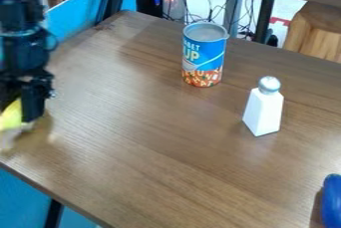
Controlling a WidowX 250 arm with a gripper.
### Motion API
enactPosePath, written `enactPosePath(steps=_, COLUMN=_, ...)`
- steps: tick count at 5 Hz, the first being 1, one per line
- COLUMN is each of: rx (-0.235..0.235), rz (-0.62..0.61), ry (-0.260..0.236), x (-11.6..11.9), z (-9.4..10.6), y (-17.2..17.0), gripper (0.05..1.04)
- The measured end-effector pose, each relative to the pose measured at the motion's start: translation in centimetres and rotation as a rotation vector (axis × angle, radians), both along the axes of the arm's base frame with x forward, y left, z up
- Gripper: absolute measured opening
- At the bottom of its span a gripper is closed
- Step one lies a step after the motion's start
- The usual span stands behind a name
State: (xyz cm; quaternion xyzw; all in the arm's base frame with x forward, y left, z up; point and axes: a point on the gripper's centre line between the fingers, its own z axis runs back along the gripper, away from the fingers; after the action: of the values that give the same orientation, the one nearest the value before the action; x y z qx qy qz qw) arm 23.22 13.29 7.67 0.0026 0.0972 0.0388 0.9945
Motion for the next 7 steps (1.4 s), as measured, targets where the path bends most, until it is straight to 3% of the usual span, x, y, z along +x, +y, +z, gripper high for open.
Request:
enactPosePath(steps=1, rx=0.018, rz=-0.212, ry=-0.055, x=0.4, z=3.1, y=-4.5, gripper=0.588)
enactPosePath(steps=2, rx=0.004, rz=-0.371, ry=-0.081, x=0.2, z=5.1, y=-8.7, gripper=0.588)
enactPosePath(steps=3, rx=-0.027, rz=-0.536, ry=-0.074, x=-0.6, z=5.8, y=-12.7, gripper=0.588)
enactPosePath(steps=4, rx=-0.097, rz=-0.706, ry=-0.023, x=-1.6, z=5.6, y=-15.0, gripper=0.588)
enactPosePath(steps=6, rx=-0.086, rz=-0.914, ry=0.090, x=-2.5, z=2.9, y=-20.0, gripper=0.588)
enactPosePath(steps=7, rx=-0.074, rz=-0.945, ry=0.102, x=-1.8, z=1.1, y=-21.1, gripper=0.588)
